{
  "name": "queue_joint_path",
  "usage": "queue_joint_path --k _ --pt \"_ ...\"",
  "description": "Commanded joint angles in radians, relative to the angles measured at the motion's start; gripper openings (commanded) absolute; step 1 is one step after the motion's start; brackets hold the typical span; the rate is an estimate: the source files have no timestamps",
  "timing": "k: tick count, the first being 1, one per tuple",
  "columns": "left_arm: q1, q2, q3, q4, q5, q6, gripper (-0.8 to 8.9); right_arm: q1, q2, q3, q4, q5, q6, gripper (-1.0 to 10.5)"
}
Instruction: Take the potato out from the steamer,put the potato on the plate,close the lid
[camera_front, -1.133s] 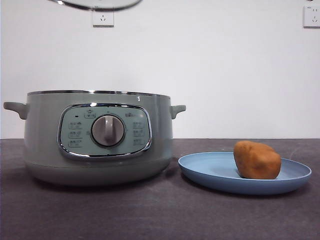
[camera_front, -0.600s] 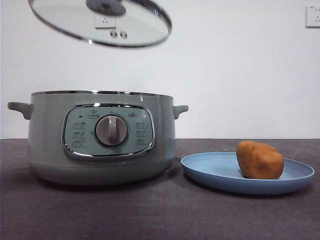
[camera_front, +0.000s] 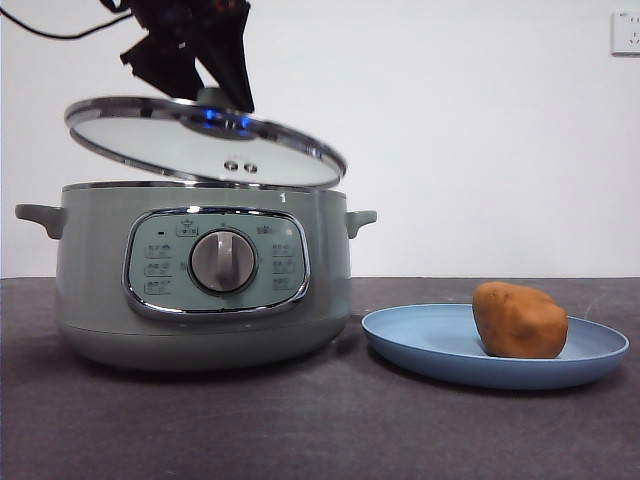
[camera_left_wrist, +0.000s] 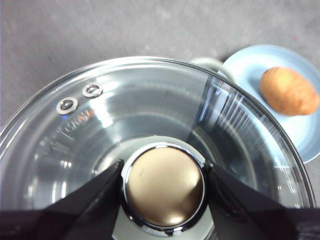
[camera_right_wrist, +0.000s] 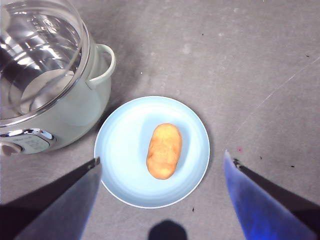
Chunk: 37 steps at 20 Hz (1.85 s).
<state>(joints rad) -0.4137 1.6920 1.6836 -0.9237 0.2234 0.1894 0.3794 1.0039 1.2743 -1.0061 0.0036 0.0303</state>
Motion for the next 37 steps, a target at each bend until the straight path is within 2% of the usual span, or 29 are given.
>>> queue_joint_path --k 1,6,10,12,13,15,17,24,26,30,32,36,37 --pt "-0.003 -0.014 -0.058 0.059 0.008 -0.006 -0.08 0.0 -0.002 -0.003 0.002 0.003 0.007 4.1" --pt "-0.003 -0.014 -0.203 0.085 -0.026 -0.006 -0.08 0.0 -0.002 -0.003 0.002 0.003 0.023 4.1" --pt "-0.003 -0.014 -0.217 0.064 -0.037 -0.008 -0.08 0.0 -0.002 -0.003 0.002 0.003 0.023 4.1" --pt "-0.003 -0.014 -0.217 0.064 -0.037 -0.042 0.06 0.0 -0.002 -0.003 0.002 0.003 0.023 4.1" --pt "-0.003 -0.014 -0.217 0.065 -0.038 -0.052 0.59 0.0 -0.002 -0.003 0.002 0.003 0.023 4.1" --pt "-0.003 -0.014 -0.217 0.068 -0.039 -0.066 2.48 0.0 -0.002 -0.003 0.002 0.003 0.023 4.1" --pt "-0.003 -0.014 -0.217 0.075 -0.039 -0.075 3.17 0.0 -0.002 -0.003 0.002 0.003 0.023 4.1" --pt "-0.002 -0.021 -0.136 0.089 -0.043 -0.09 3.17 0.0 -0.002 -0.003 0.002 0.002 0.023 4.1" --pt "-0.003 -0.031 -0.073 0.051 -0.066 -0.09 3.17 0.0 -0.002 -0.003 0.003 -0.002 0.022 4.1" --pt "-0.003 -0.063 0.107 -0.12 -0.071 -0.089 3.16 0.001 -0.002 -0.003 0.031 -0.009 0.022 4.1" --pt "-0.003 -0.086 0.209 -0.218 -0.063 -0.085 3.16 0.0 -0.002 -0.003 0.055 -0.07 0.021 4.1" --pt "-0.003 -0.14 0.381 -0.467 -0.031 -0.053 3.15 0.001 -0.002 -0.003 0.076 -0.341 0.021 4.1" --pt "-0.003 -0.163 0.394 -0.473 -0.004 -0.055 3.14 0.001 -0.002 -0.003 0.077 -0.405 0.021 4.1"
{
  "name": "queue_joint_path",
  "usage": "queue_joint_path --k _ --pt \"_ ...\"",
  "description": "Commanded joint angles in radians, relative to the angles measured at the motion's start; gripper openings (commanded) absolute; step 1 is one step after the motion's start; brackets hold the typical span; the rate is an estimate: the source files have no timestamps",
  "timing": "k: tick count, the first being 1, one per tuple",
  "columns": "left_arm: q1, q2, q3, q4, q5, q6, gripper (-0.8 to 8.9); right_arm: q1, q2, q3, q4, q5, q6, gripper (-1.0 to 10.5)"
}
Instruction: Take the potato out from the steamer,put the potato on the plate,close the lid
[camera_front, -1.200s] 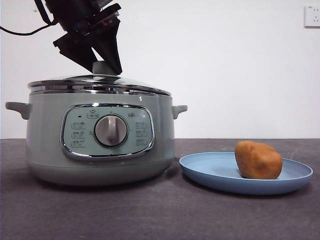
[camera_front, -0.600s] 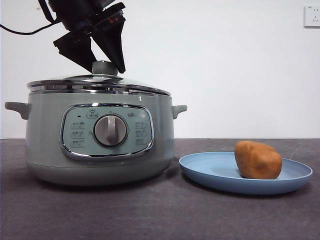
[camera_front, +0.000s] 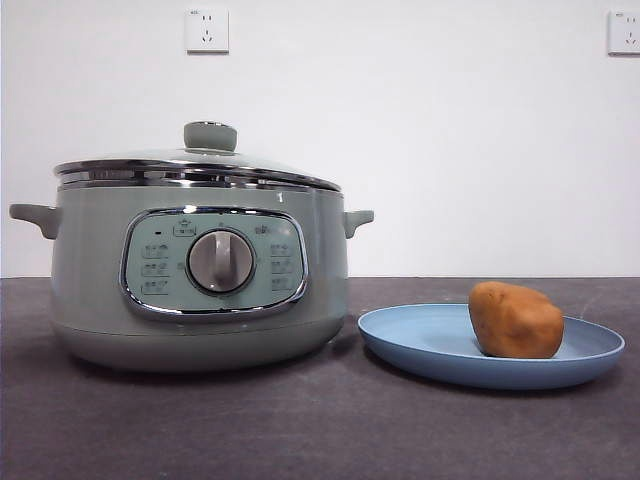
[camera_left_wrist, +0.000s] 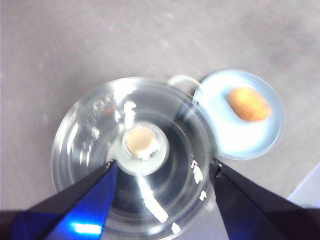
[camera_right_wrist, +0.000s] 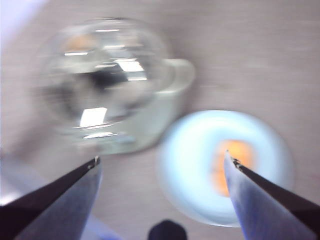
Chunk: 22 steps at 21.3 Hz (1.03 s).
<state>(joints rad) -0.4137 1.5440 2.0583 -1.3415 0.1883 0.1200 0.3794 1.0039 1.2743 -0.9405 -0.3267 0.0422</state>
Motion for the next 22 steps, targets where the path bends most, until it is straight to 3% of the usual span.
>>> queue_joint_path --k 1,4,7,8,10,22 --pt "-0.003 -0.042 0.02 -0.055 0.068 0.016 3.14 0.001 -0.002 -0.003 0.012 -0.119 0.009 4.1" --pt "-0.006 -0.1 0.02 -0.055 0.211 0.016 3.13 0.002 -0.002 -0.003 0.013 -0.169 0.001 4.1" --pt "-0.024 -0.116 0.02 -0.055 0.234 0.015 3.1 0.001 -0.002 -0.003 0.012 -0.164 -0.007 4.0" --pt "-0.029 -0.116 0.02 -0.055 0.233 0.015 2.68 0.001 -0.002 -0.003 0.01 -0.165 -0.009 3.0" --pt "-0.039 -0.116 0.02 -0.055 0.232 0.02 -0.13 0.002 -0.002 -0.003 -0.004 -0.165 -0.04 -0.3" --pt "-0.058 -0.115 0.02 -0.05 0.232 0.013 -0.03 0.0 -0.002 -0.003 -0.011 -0.163 -0.051 0.0"
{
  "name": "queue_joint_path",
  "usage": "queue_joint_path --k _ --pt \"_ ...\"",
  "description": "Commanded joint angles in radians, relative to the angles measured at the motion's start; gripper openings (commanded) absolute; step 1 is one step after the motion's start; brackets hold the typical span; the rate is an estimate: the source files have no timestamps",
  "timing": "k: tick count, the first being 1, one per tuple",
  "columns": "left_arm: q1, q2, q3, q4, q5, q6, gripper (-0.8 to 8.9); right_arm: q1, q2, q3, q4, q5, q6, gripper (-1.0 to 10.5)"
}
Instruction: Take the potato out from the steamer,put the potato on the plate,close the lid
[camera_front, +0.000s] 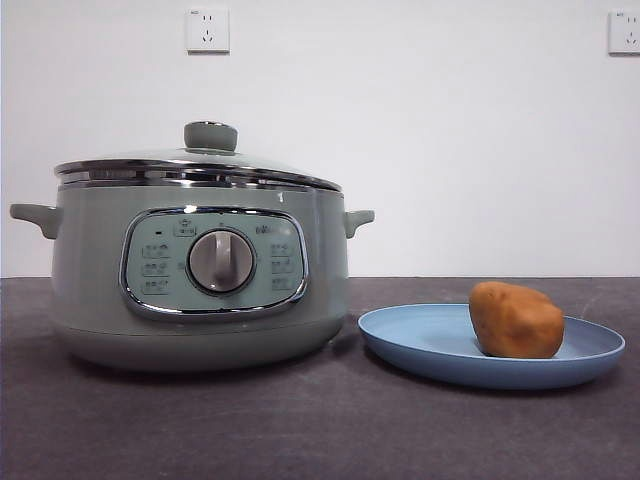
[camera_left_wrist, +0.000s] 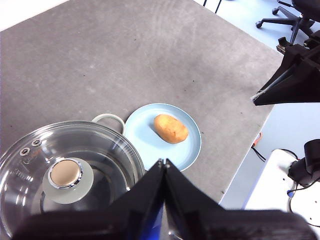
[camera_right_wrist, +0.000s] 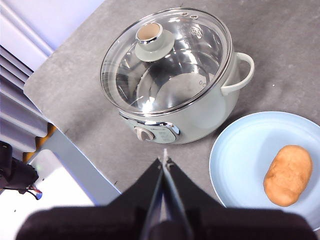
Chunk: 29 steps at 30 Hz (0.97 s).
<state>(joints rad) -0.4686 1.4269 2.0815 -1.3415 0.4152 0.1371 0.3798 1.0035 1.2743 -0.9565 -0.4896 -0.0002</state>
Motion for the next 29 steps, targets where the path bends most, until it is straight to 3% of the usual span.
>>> queue_joint_path --k 1,16,20,29 --pt "-0.003 0.002 -0.003 -0.05 0.005 -0.004 -0.03 0.0 -0.003 -0.003 0.005 0.0 -0.008 0.0" --pt "-0.001 0.002 -0.003 -0.05 0.003 -0.004 -0.03 0.0 -0.005 -0.003 0.005 0.0 -0.008 0.0" --pt "0.021 -0.037 -0.003 -0.039 -0.054 0.061 -0.03 0.0 -0.005 -0.003 0.005 0.0 -0.008 0.0" --pt "0.073 -0.211 -0.146 0.233 0.007 0.073 -0.03 0.0 -0.005 -0.003 0.005 0.0 -0.009 0.0"
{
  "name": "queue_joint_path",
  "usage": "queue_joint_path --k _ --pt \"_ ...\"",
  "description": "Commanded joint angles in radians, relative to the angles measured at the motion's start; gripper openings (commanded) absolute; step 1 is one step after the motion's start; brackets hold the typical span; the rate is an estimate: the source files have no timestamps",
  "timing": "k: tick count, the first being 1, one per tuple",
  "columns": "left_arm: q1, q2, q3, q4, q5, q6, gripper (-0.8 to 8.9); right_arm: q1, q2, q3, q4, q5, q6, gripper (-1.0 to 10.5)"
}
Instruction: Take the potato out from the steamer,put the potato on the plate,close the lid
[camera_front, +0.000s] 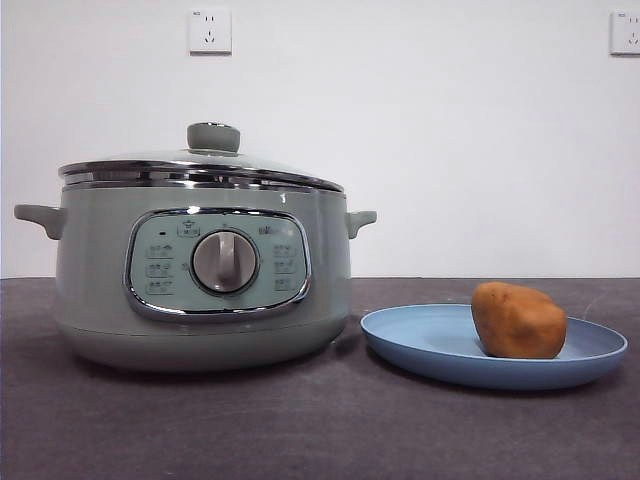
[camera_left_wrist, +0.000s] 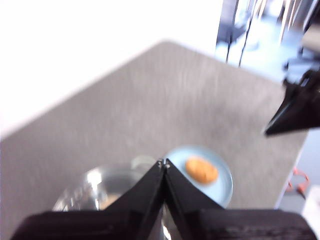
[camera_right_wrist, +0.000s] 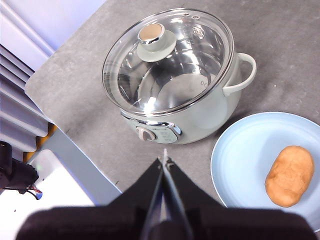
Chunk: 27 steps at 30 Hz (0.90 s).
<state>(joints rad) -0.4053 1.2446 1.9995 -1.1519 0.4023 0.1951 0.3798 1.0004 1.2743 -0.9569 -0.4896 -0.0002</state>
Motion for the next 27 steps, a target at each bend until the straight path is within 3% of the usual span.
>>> queue_joint_path --k 1,6,19,27 --pt "0.015 -0.051 -0.103 0.072 0.023 0.015 -0.03 0.0 -0.002 -0.003 0.005 0.0 -0.008 0.0" --pt "0.047 -0.195 -0.368 0.233 0.023 0.006 -0.03 0.0 -0.002 -0.003 0.005 0.0 -0.009 0.0" --pt "0.197 -0.767 -1.35 0.908 0.018 -0.205 -0.03 0.0 -0.002 -0.003 0.005 0.0 -0.008 0.0" --pt "0.253 -1.023 -1.712 1.061 -0.019 -0.307 -0.03 0.0 -0.002 -0.003 0.005 0.0 -0.008 0.0"
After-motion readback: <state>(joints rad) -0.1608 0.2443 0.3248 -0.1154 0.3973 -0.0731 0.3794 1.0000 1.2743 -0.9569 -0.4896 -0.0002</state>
